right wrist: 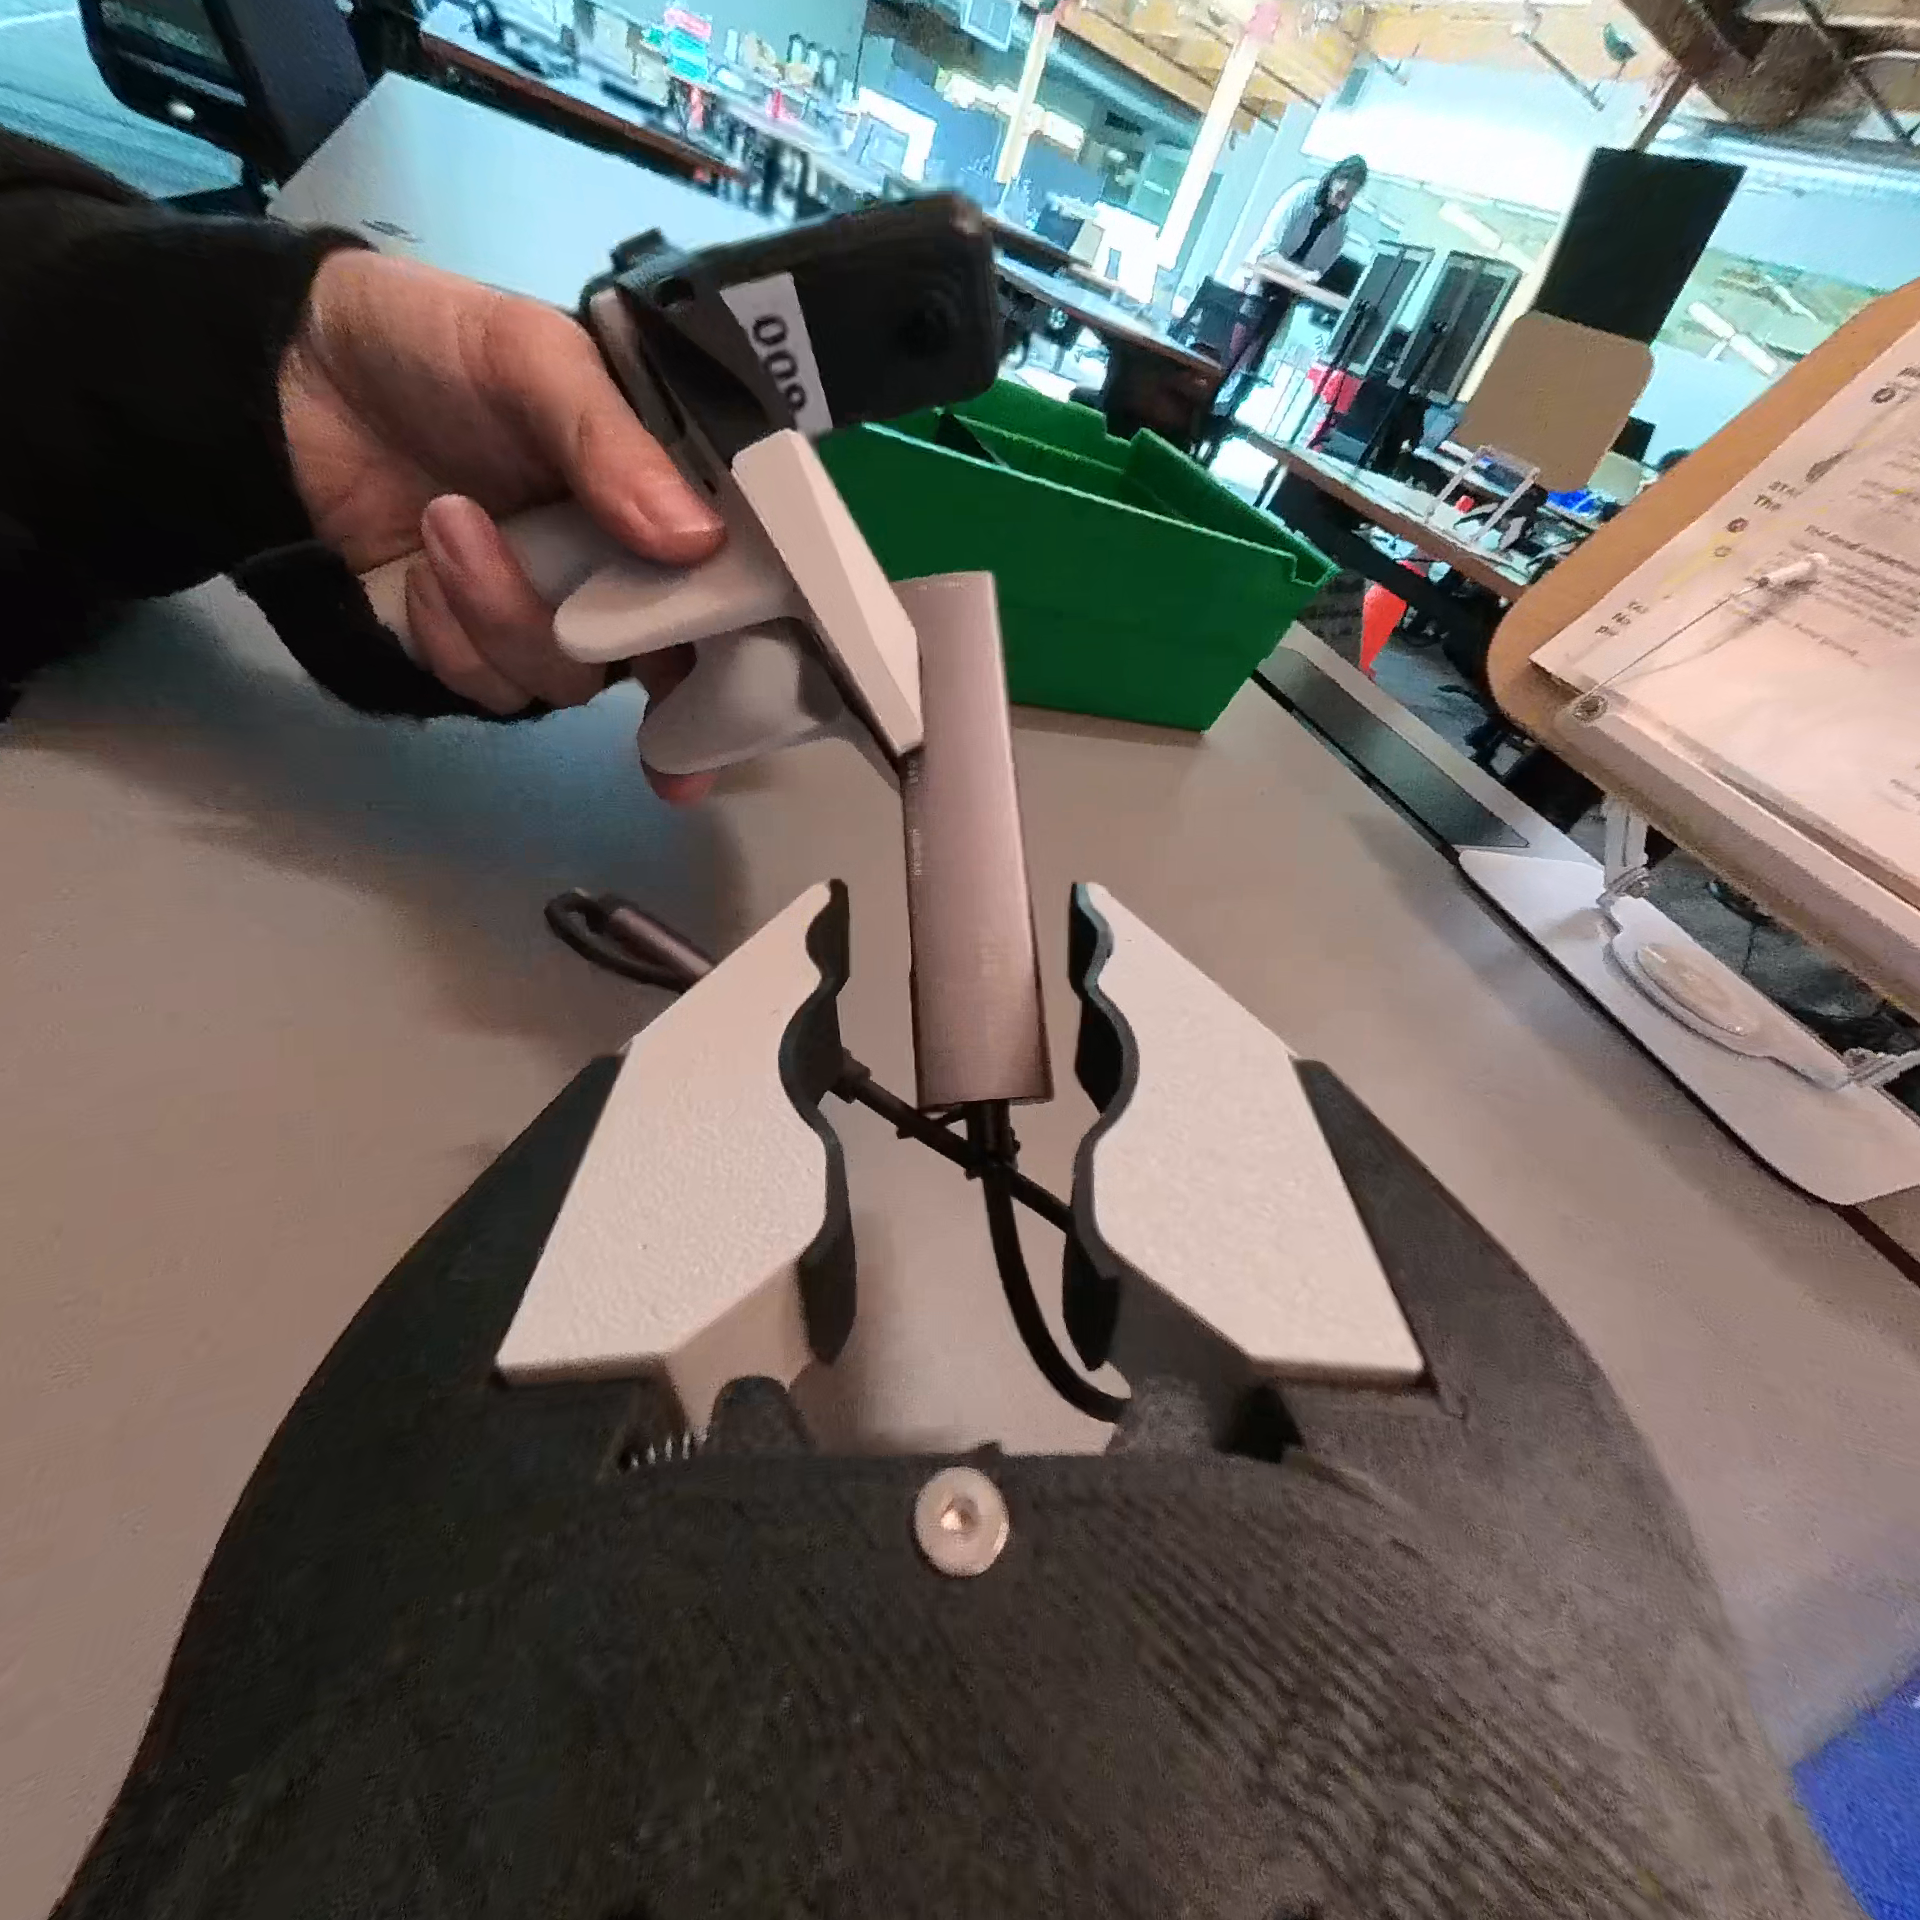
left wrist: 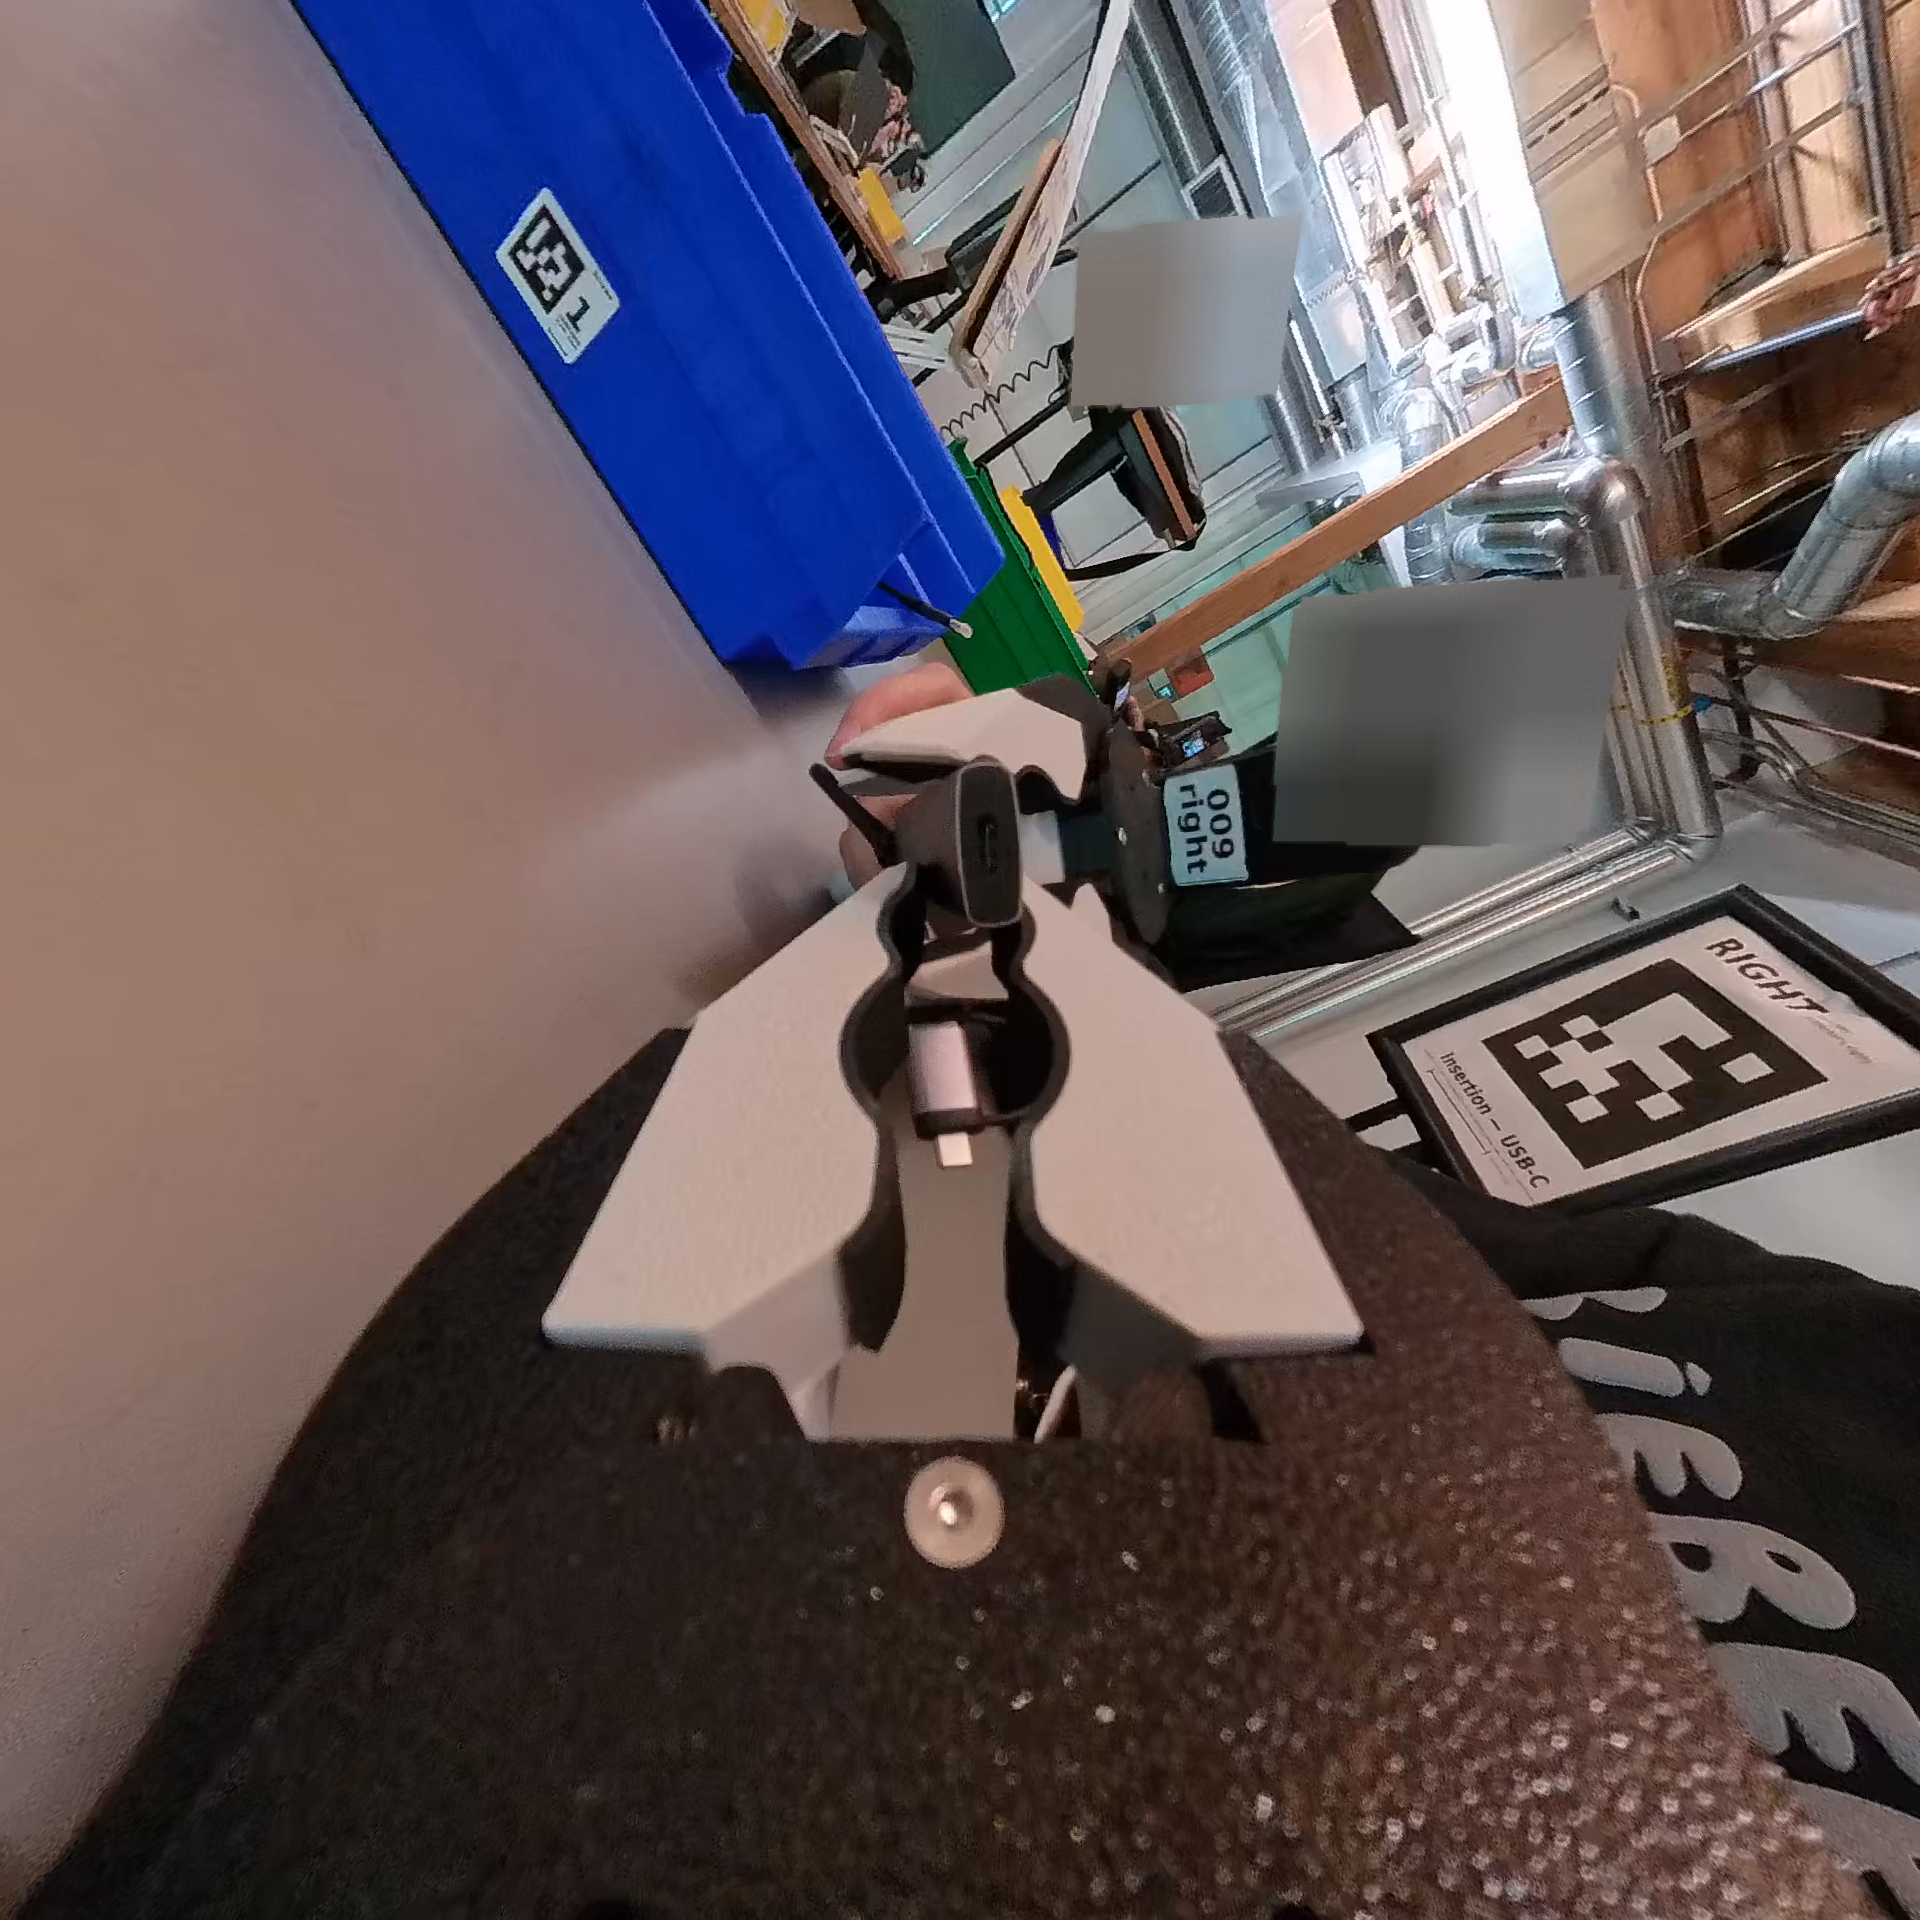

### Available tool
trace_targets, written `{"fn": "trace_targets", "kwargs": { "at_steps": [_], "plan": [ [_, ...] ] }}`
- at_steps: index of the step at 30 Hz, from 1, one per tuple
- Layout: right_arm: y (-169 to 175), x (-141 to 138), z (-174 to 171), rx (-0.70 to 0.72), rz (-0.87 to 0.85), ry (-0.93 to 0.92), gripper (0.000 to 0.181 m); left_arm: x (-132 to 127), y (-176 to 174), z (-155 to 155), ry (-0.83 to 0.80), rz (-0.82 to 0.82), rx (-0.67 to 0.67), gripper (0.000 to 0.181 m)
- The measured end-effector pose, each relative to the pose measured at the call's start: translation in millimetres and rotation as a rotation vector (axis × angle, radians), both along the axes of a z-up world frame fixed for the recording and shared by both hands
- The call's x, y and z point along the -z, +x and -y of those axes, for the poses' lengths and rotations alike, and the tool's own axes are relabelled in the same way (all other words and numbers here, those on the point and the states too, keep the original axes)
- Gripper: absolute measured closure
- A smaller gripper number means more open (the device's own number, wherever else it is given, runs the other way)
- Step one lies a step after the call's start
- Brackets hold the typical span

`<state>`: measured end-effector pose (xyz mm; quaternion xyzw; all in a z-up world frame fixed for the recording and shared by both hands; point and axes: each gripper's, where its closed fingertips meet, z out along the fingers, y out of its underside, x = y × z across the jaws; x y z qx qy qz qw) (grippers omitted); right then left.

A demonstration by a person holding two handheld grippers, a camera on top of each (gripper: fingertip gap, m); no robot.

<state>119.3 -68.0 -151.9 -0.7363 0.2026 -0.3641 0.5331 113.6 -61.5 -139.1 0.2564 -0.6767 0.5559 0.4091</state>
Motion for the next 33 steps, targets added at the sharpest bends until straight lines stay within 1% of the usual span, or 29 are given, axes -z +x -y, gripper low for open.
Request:
{"fn": "trace_targets", "kwargs": {
  "at_steps": [3, 7, 10, 11, 12, 13, 14, 17, 20, 23, 26, 31, 32, 33],
  "plan": [
    [0, -7, 3, 0.013, 0.028, 0.040, 0.141, -2, -3, 2, -0.028, -0.034, 0.015, 0.171],
    [1, -10, 7, 0.041, 0.081, 0.022, 0.137, 2, 0, 3, -0.028, -0.052, 0.011, 0.174],
    [-1, -25, 12, 0.060, 0.136, 0.052, 0.134, 1, 2, 2, -0.046, -0.078, 0.018, 0.175],
    [1, -29, 17, 0.087, 0.157, 0.033, 0.131, 0, 1, 1, -0.053, -0.077, 0.026, 0.175],
    [2, -32, 21, 0.112, 0.178, 0.008, 0.116, -1, -1, 1, -0.053, -0.070, 0.036, 0.175],
    [3, -34, 25, 0.133, 0.182, -0.010, 0.107, -2, -3, 1, -0.058, -0.064, 0.048, 0.175],
    [2, -35, 27, 0.136, 0.174, -0.028, 0.104, -4, -4, 0, -0.062, -0.065, 0.053, 0.176],
    [-3, -25, 26, 0.101, 0.141, -0.097, 0.114, -7, -3, 0, -0.083, -0.081, 0.051, 0.176],
    [-6, -24, 20, 0.064, 0.146, -0.031, 0.120, -10, -7, 0, -0.092, -0.099, 0.072, 0.176],
    [-7, -18, 15, 0.032, 0.122, -0.025, 0.125, -7, -8, 2, -0.081, -0.114, 0.067, 0.176],
    [-13, -22, 7, -0.029, 0.107, 0.033, 0.133, -10, -8, 2, -0.103, -0.159, 0.075, 0.176],
    [-15, -23, 2, -0.053, 0.118, 0.069, 0.141, -13, -6, 3, -0.124, -0.207, 0.056, 0.176],
    [-14, -22, 1, -0.053, 0.120, 0.070, 0.144, -13, -4, 4, -0.128, -0.219, 0.046, 0.176],
    [-14, -19, 0, -0.056, 0.121, 0.055, 0.152, -12, -3, 4, -0.127, -0.225, 0.039, 0.176]
  ]
}}
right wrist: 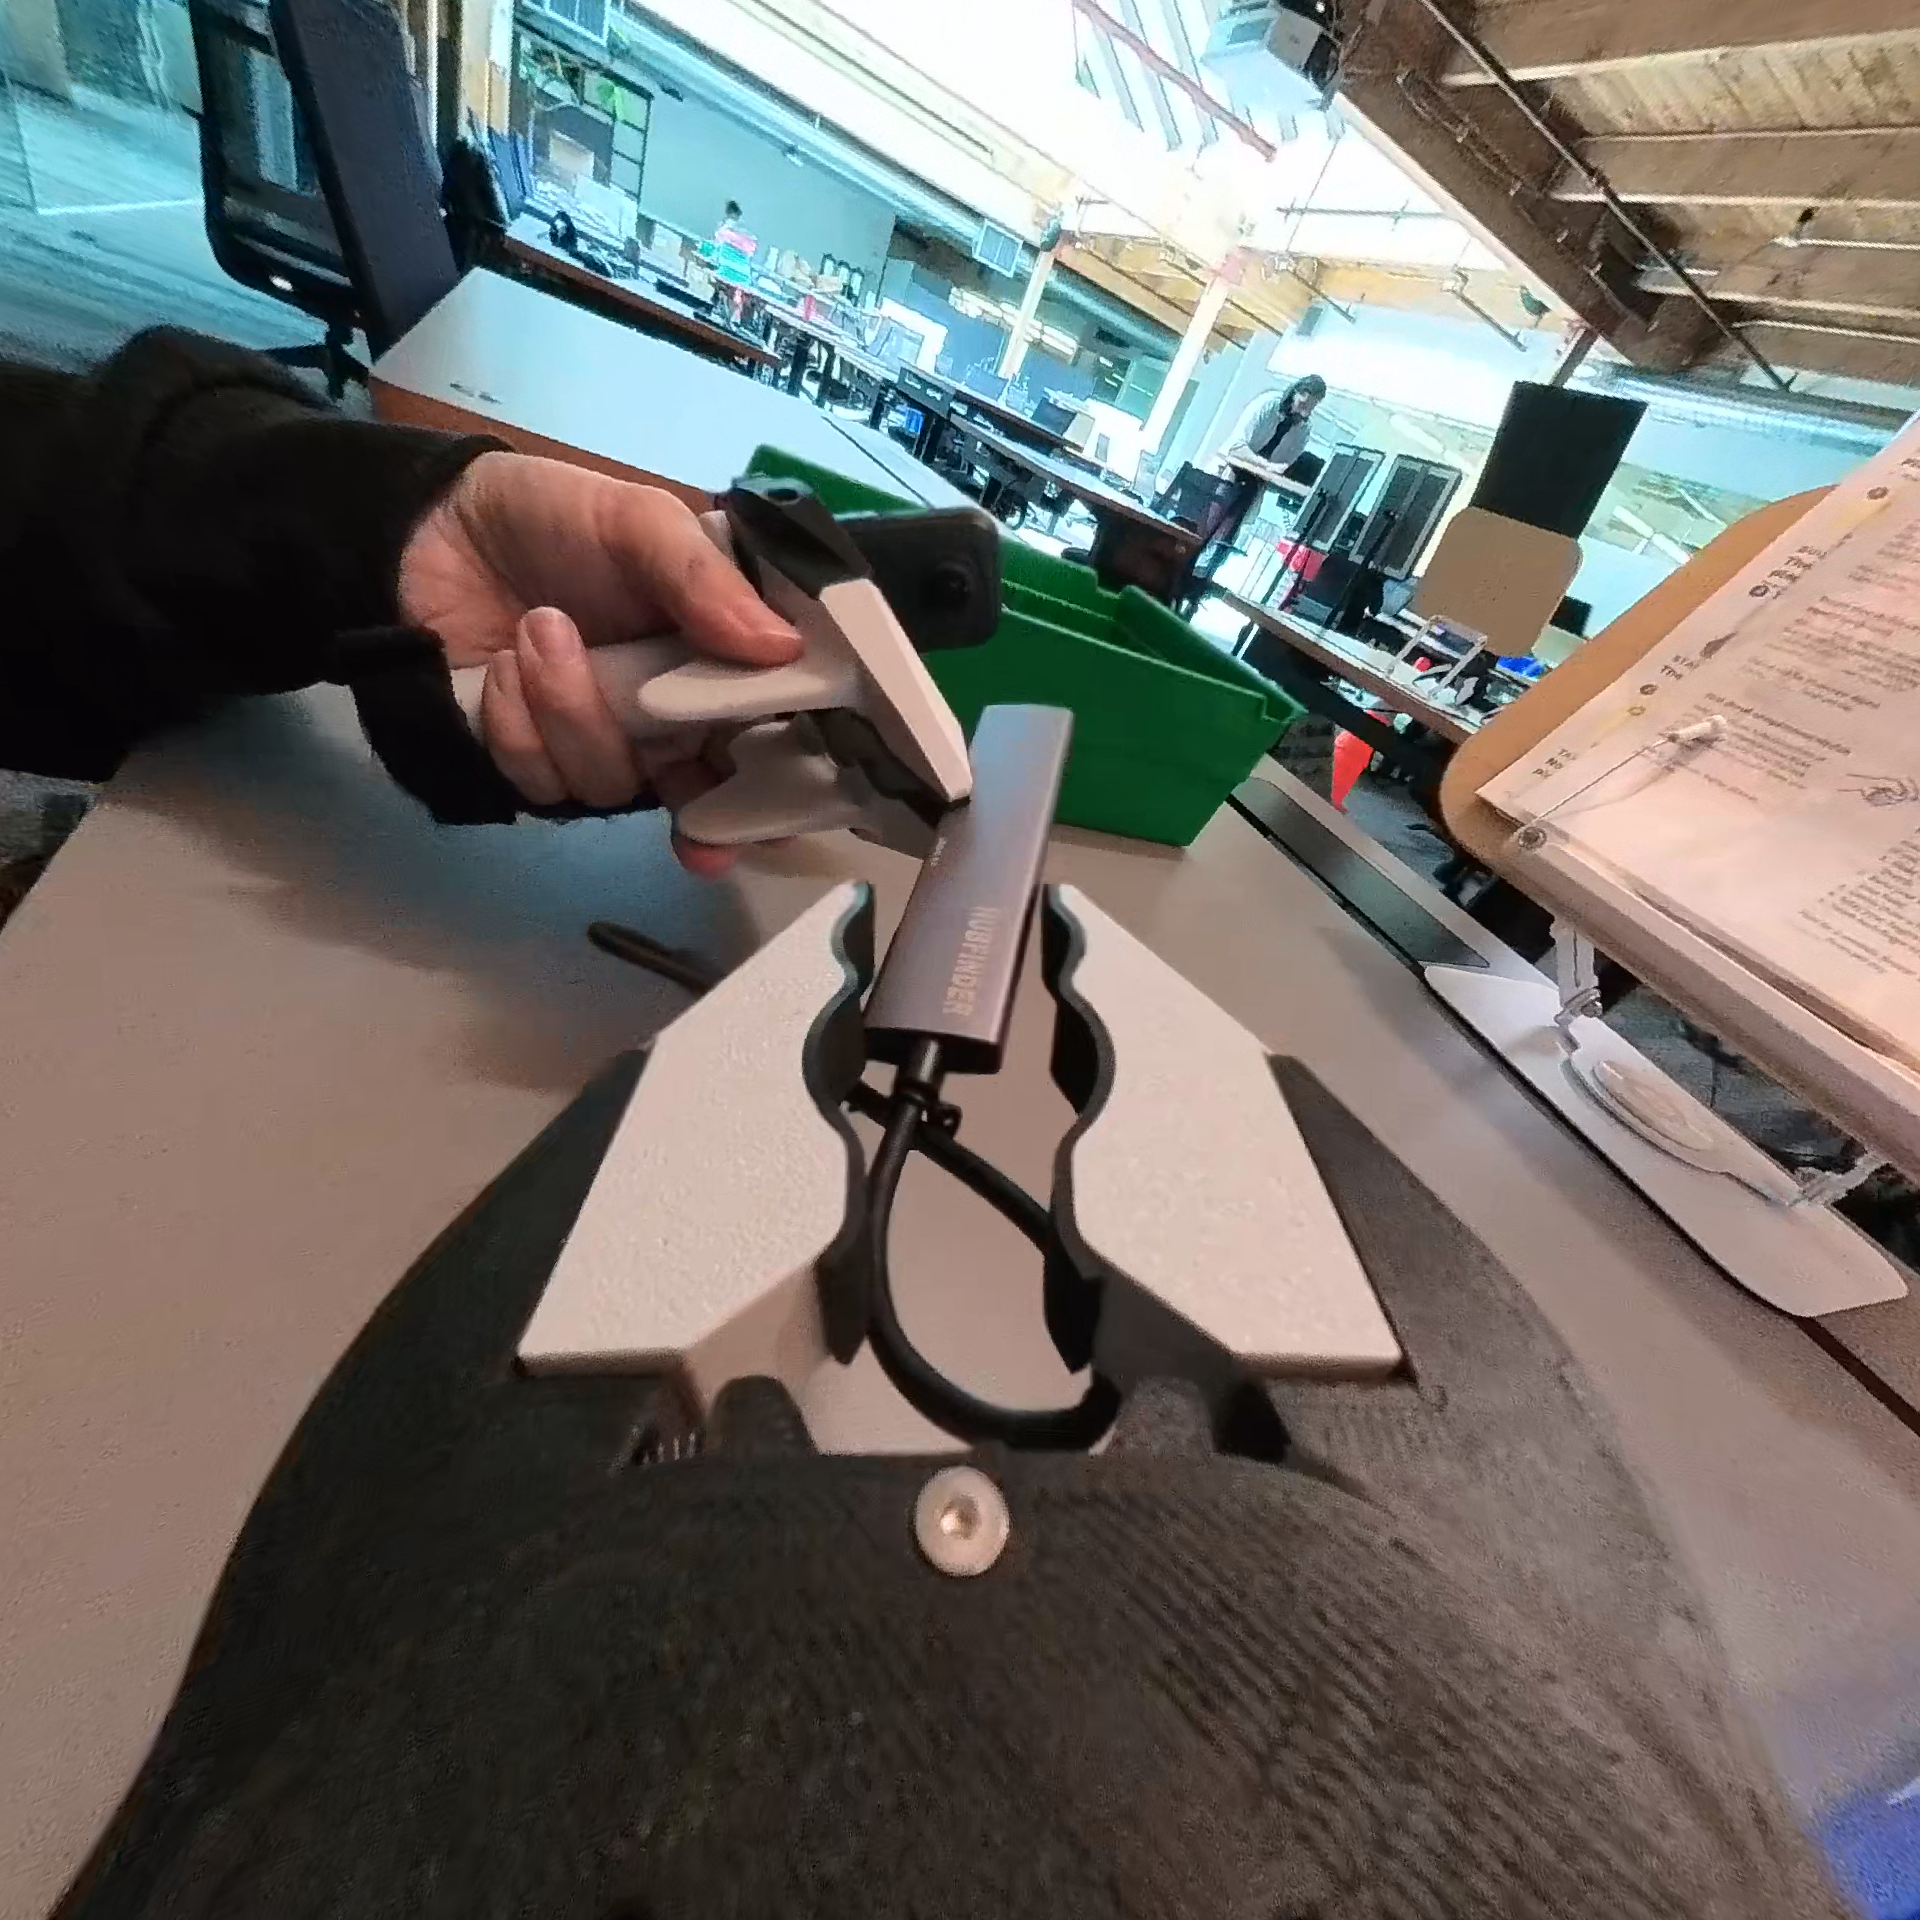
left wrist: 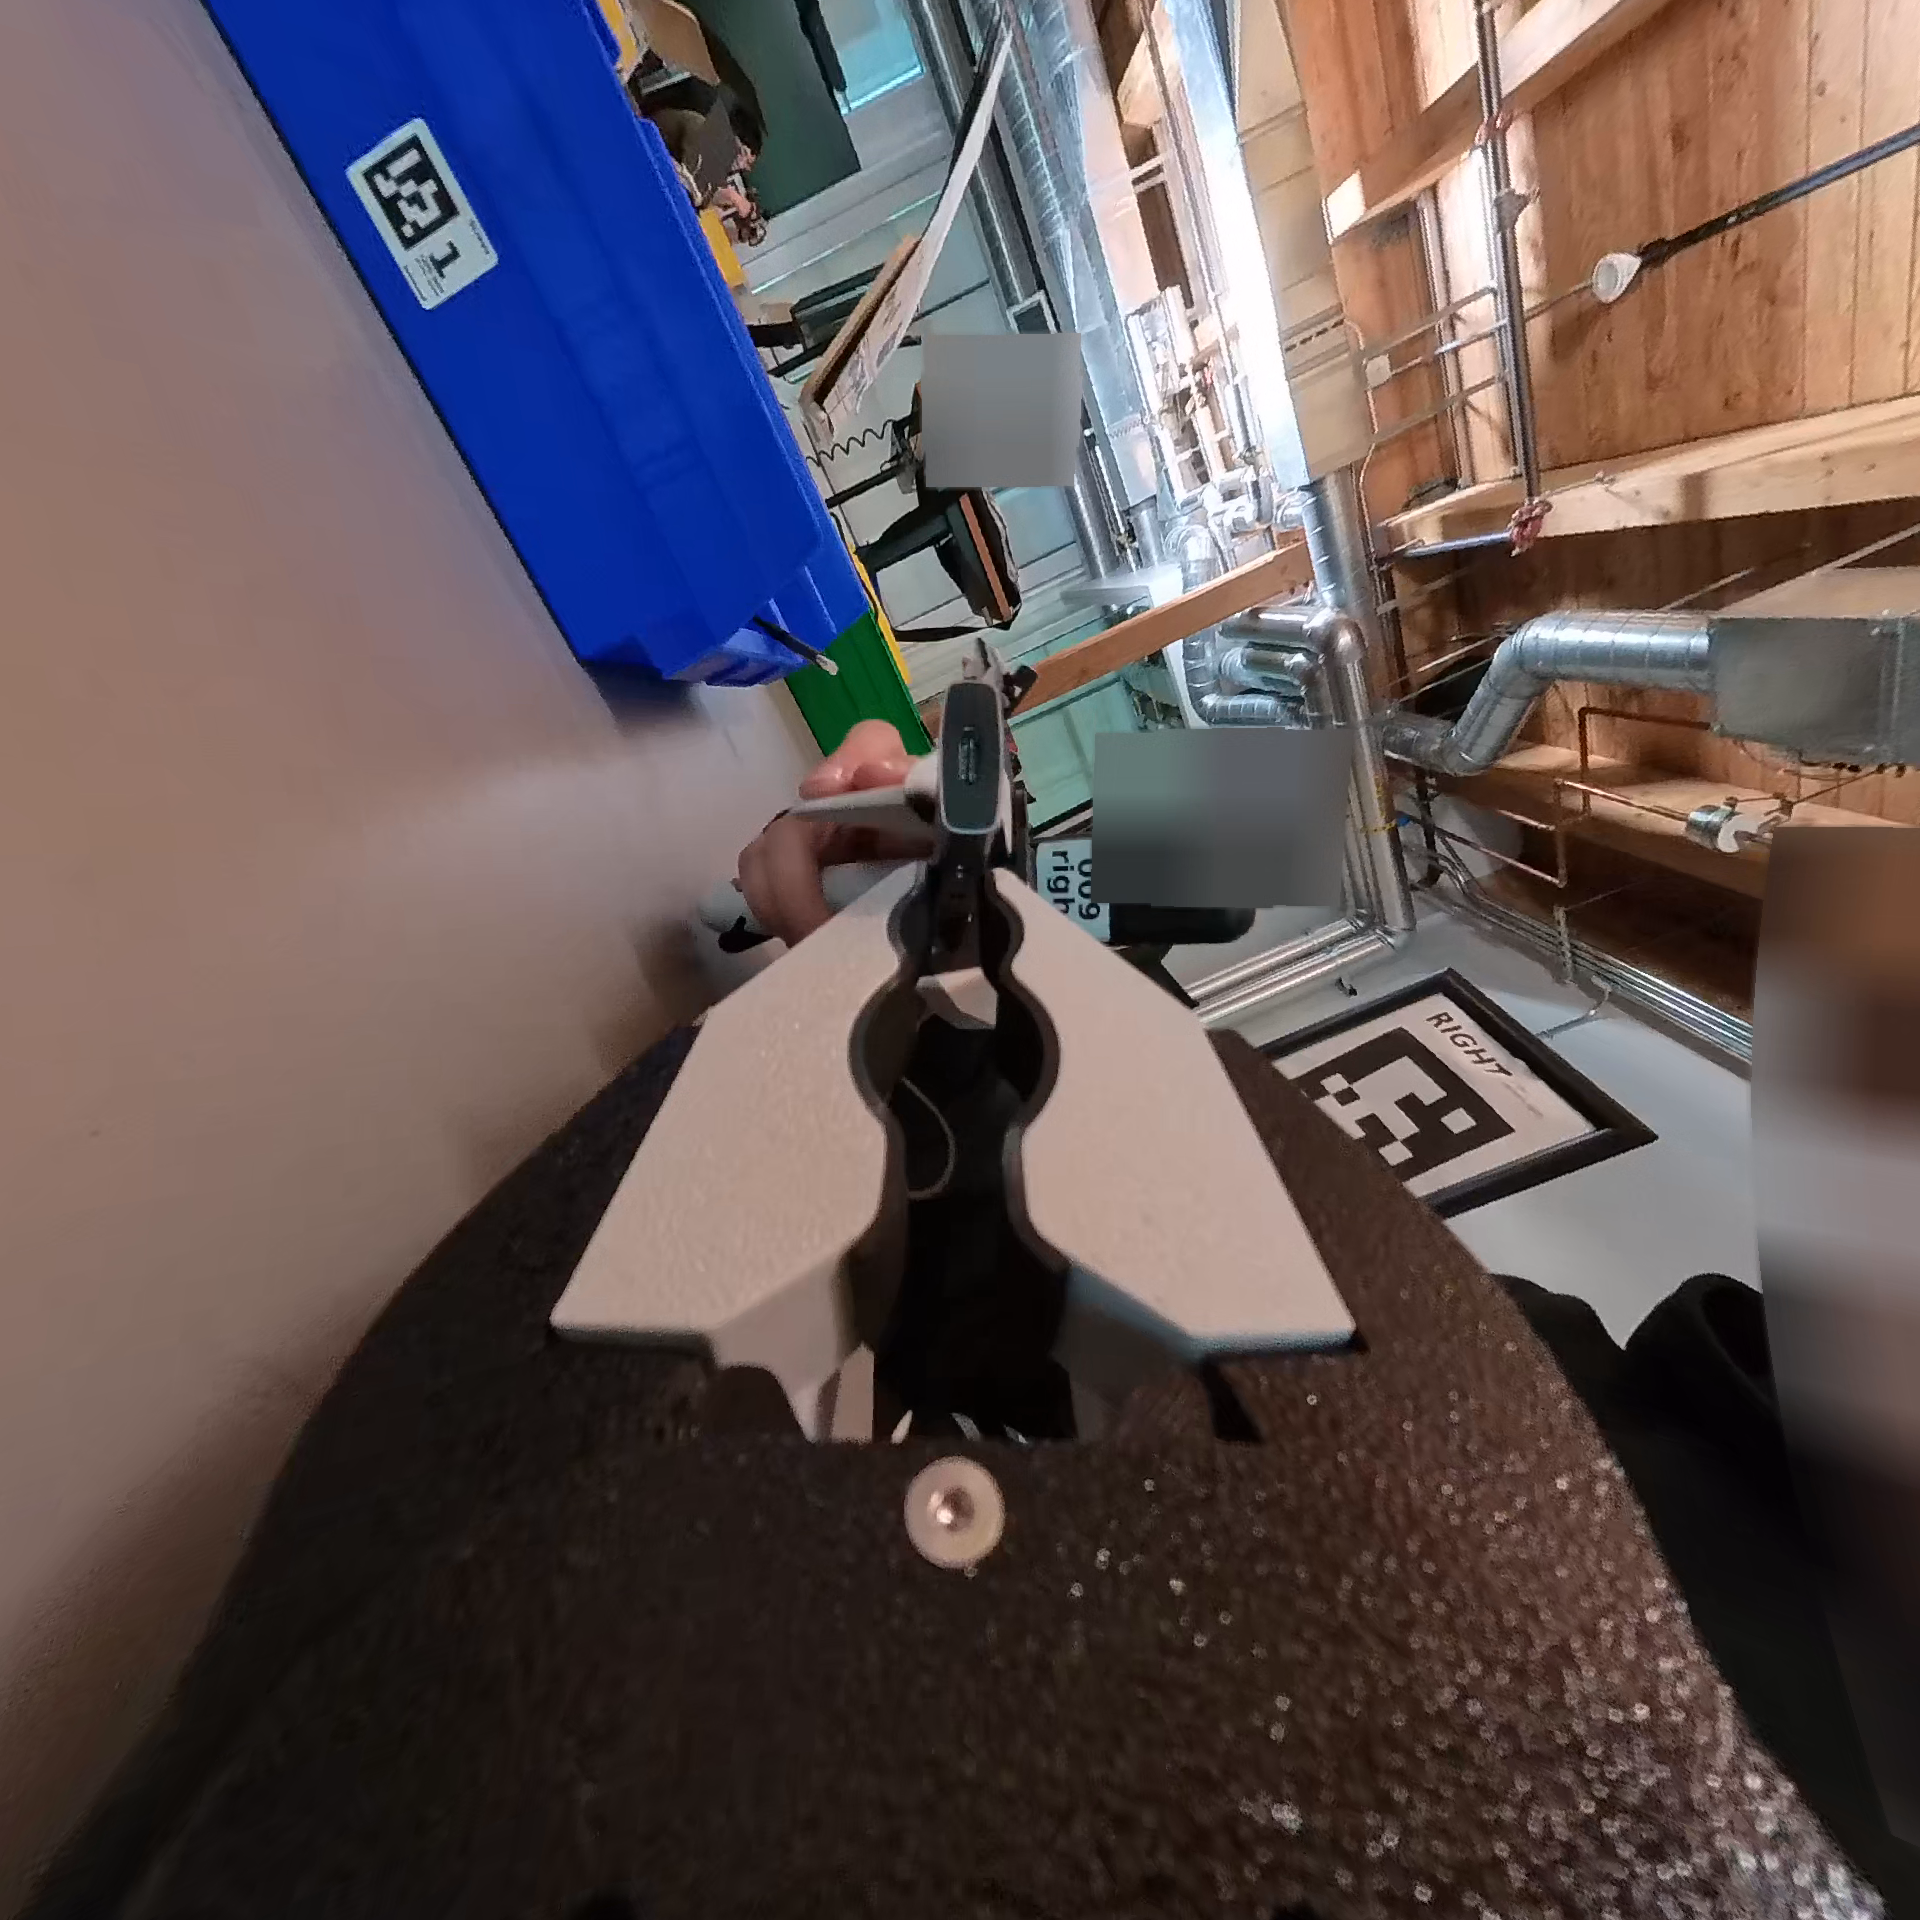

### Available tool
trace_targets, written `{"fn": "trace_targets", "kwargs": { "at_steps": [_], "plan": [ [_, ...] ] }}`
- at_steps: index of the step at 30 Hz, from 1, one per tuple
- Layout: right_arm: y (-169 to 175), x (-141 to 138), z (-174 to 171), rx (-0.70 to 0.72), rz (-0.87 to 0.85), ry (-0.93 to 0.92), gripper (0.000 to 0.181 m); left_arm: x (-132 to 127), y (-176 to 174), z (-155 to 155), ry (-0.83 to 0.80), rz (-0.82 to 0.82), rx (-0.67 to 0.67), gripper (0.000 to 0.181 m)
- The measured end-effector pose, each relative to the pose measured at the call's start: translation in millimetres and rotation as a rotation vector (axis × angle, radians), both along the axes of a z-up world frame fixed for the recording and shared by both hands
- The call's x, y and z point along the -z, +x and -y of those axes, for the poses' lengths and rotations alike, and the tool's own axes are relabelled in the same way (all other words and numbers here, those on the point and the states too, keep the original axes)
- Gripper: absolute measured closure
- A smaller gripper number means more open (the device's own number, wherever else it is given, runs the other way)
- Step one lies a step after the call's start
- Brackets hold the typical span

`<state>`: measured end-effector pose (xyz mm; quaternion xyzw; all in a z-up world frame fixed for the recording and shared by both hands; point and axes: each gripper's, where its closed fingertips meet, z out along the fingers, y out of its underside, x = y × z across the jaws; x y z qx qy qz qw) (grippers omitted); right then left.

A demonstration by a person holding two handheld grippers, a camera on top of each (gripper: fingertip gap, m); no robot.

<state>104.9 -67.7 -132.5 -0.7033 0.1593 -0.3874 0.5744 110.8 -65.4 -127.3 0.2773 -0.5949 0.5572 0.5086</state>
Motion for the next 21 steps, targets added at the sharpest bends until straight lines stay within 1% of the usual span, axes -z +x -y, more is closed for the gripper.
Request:
{"fn": "trace_targets", "kwargs": {
  "at_steps": [2, 7, 14, 21],
  "plan": [
    [2, 2, 2, 0.020, -0.015, -0.019, 0.157, 3, 2, 0, 0.007, 0.003, -0.004, 0.176],
    [1, 0, 5, -0.026, -0.083, 0.081, 0.158, 2, -1, 1, 0.015, 0.048, -0.005, 0.176],
    [3, -6, 9, 0.004, -0.036, 0.114, 0.159, -2, 2, 4, -0.010, -0.028, -0.042, 0.176],
    [3, -11, 11, -0.003, -0.050, 0.173, 0.159, -6, 1, 7, -0.032, -0.059, -0.056, 0.176]
  ]
}}
